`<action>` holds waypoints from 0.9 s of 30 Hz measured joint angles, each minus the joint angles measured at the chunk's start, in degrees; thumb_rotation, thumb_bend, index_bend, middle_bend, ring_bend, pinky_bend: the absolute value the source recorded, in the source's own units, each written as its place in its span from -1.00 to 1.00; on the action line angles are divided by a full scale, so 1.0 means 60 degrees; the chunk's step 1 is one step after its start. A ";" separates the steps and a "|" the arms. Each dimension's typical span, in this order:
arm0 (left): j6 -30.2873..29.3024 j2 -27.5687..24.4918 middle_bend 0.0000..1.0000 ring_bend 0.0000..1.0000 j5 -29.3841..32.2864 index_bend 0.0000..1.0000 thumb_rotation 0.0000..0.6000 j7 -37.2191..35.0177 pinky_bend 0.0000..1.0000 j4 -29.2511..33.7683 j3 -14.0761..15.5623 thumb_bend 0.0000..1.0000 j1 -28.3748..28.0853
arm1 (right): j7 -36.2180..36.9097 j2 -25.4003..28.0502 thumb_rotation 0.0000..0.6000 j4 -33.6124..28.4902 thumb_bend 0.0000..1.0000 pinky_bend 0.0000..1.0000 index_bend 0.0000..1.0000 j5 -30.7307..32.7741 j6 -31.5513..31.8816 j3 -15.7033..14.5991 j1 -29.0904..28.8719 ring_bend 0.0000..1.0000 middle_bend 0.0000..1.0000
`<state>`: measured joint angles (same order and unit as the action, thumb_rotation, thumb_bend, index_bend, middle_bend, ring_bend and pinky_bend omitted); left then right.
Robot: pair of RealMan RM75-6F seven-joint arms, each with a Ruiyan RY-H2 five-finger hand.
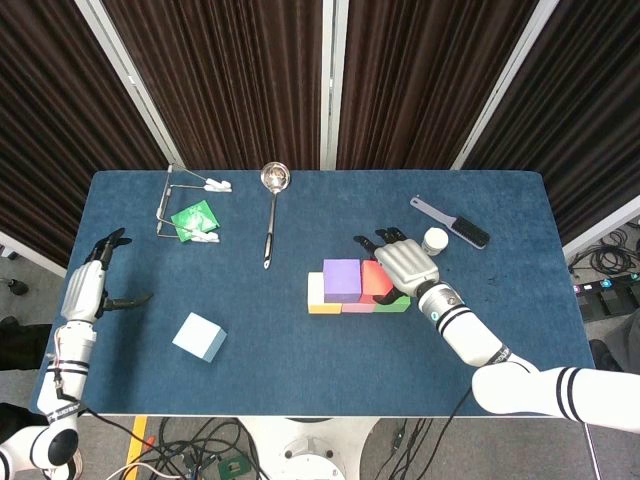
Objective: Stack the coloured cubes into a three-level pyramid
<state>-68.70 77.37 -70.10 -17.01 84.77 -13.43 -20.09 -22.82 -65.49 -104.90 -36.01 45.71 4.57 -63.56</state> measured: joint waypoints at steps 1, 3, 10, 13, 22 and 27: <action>0.0000 0.0000 -0.69 -0.94 0.0000 -0.87 1.00 0.0001 -0.72 -0.0001 0.0004 -0.97 0.0004 | 0.0004 -0.0002 1.00 0.0001 -0.76 -1.00 -1.00 -0.0003 -0.0001 0.0004 0.0002 -1.00 -0.35; 0.0005 -0.0001 -0.69 -0.94 0.0001 -0.87 1.00 -0.0008 -0.72 -0.0002 0.0008 -0.97 0.0008 | 0.0025 -0.0003 1.00 -0.0001 -0.77 -1.00 -1.00 -0.0016 -0.0006 0.0017 0.0010 -1.00 -0.38; -0.0009 -0.0029 -0.69 -0.94 -0.0019 -0.87 1.00 -0.0023 -0.72 0.0031 -0.0004 -0.97 0.0010 | 0.0228 0.0117 1.00 -0.0101 -0.80 -1.00 -1.00 -0.0129 -0.0052 0.0110 0.0091 -1.00 -0.47; -0.0019 -0.0044 -0.69 -0.94 -0.0036 -0.87 1.00 -0.0009 -0.72 0.0064 -0.0012 -0.97 0.0002 | 0.0353 0.0238 1.00 -0.0200 -0.81 -1.00 -1.00 -0.0212 -0.0139 0.0137 0.0147 -1.00 -0.48; -0.0049 -0.0059 -0.69 -0.94 -0.0056 -0.87 1.00 0.0088 -0.72 0.0171 0.0002 -0.97 0.0000 | 0.0409 0.0403 1.00 -0.0325 -0.82 -1.00 -1.00 -0.0343 -0.0106 0.0109 0.0265 -1.00 -0.45; -0.0025 -0.0033 -0.69 -0.94 -0.0045 -0.87 1.00 0.0120 -0.72 0.0137 0.0008 -0.97 -0.0021 | 0.0233 0.0323 1.00 -0.0262 -0.82 -1.00 -1.00 -0.0176 -0.0023 0.0037 0.0228 -1.00 -0.41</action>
<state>-68.85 77.17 -70.37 -16.30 85.59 -13.38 -20.22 -21.42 -63.55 -106.47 -37.06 45.57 4.79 -62.19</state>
